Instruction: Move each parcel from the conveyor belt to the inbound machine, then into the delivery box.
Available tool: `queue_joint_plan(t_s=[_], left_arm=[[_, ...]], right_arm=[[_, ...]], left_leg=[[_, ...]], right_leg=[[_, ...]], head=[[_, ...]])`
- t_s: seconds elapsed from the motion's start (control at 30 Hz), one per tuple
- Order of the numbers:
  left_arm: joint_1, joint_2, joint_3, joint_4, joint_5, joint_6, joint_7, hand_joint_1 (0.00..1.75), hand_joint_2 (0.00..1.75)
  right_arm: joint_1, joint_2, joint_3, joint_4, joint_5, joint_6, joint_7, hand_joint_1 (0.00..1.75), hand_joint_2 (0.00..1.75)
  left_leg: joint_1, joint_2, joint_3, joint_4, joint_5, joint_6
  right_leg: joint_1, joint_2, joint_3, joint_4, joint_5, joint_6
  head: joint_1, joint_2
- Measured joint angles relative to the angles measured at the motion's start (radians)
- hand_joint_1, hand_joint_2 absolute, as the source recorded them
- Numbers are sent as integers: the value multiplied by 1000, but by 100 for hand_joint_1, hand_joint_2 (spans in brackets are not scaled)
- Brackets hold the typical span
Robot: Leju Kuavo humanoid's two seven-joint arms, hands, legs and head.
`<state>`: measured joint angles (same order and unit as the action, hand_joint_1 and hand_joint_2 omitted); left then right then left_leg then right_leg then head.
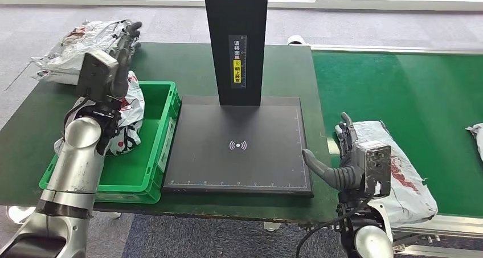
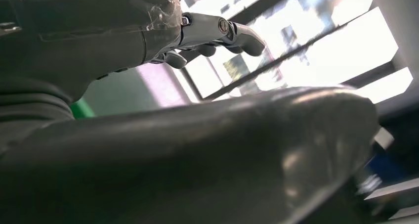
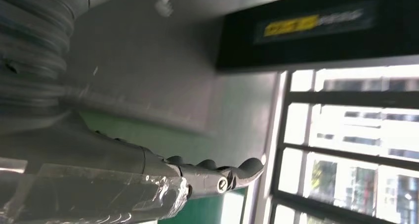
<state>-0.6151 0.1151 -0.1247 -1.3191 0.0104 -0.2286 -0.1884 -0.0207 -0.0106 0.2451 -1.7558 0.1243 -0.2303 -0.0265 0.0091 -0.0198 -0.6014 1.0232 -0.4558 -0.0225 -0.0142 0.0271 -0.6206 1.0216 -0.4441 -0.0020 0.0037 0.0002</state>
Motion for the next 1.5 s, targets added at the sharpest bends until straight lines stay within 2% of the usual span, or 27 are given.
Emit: queue_joint_plan(t_s=[0.1, 0.23, 0.33, 0.4, 0.5, 0.57, 0.7, 0.83, 1.03, 1.17, 1.23, 1.37, 1.5], left_arm=[[69, -24, 3, -120, 82, 61, -17, 0, 175], [159, -51, 3, -245, 136, 68, -49, 0, 175], [237, -74, 0, -322, 165, 50, -81, 0, 175], [293, -89, -8, -361, 180, 36, -99, 0, 175], [371, -108, -30, -392, 201, 12, -123, 0, 175], [416, -116, -38, -400, 218, -4, -136, 0, 175], [488, -125, -41, -405, 253, -28, -149, 0, 175], [529, -125, -41, -405, 259, -38, -140, 0, 175], [575, -125, -40, -416, 241, -46, -131, 0, 175], [604, -125, -39, -426, 230, -60, -130, 0, 175], [613, -125, -37, -429, 224, -68, -130, 0, 175], [621, -125, -36, -430, 218, -75, -129, 0, 175], [626, -125, -35, -431, 209, -82, -127, 0, 175]], right_arm=[[-30, -14, -47, 44, 193, 39, 79, 0, 175], [-88, -37, -110, 118, 386, 88, 163, 0, 175], [-154, -84, -150, 206, 588, 132, 258, 0, 175], [-219, -134, -176, 301, 698, 206, 308, 0, 175], [-320, -232, -187, 487, 811, 373, 337, 0, 175], [-371, -286, -185, 602, 848, 445, 321, 0, 175], [-447, -352, -163, 785, 868, 509, 268, 0, 175], [-497, -380, -122, 903, 870, 552, 250, 0, 175], [-548, -391, -60, 1007, 847, 609, 200, 0, 175], [-556, -391, -6, 1034, 782, 665, 127, 26, 175], [-555, -391, 14, 1039, 740, 692, 92, 26, 175], [-555, -389, 42, 1044, 703, 716, 61, 175, 175], [-557, -388, 60, 1044, 650, 755, 16, 175, 175]], left_leg=[[0, 0, 0, 0, 0, 0], [-1, 0, 0, 0, 0, 1], [-2, 0, 0, 0, -1, 2], [-3, 0, 0, 1, 0, 2], [-3, -2, 0, 1, -1, 5], [-4, -4, -1, 1, 0, 6], [-4, -5, -2, 1, 0, 6], [-4, -5, -2, 0, 0, 6], [-4, -5, -2, 0, 0, 6], [-4, -5, -2, 0, 0, 6], [-4, -5, -2, 0, 0, 6], [-4, -5, -2, 0, 0, 6], [-4, -5, -2, 0, 0, 6]], right_leg=[[-1, 0, 0, 0, 0, 0], [-1, 0, 0, -1, 0, 1], [-2, 0, 1, -1, 0, 1], [-2, 0, 1, -1, 1, 2], [-3, -3, 2, -1, 1, 3], [-4, -6, 2, -1, 1, 4], [-3, -7, 2, -1, 0, 4], [-3, -7, 2, -1, 0, 4], [-3, -7, 2, -1, 0, 4], [-3, -7, 2, -1, 0, 4], [-3, -7, 2, -1, 0, 4], [-3, -8, 2, -1, 0, 4], [-3, -8, 2, -1, 0, 4]], head=[[0, 0], [0, 0], [0, 0], [0, 0], [0, 0], [0, 0], [0, 0], [0, 0], [0, 0], [0, 0], [0, 0], [0, 0], [0, 0]])
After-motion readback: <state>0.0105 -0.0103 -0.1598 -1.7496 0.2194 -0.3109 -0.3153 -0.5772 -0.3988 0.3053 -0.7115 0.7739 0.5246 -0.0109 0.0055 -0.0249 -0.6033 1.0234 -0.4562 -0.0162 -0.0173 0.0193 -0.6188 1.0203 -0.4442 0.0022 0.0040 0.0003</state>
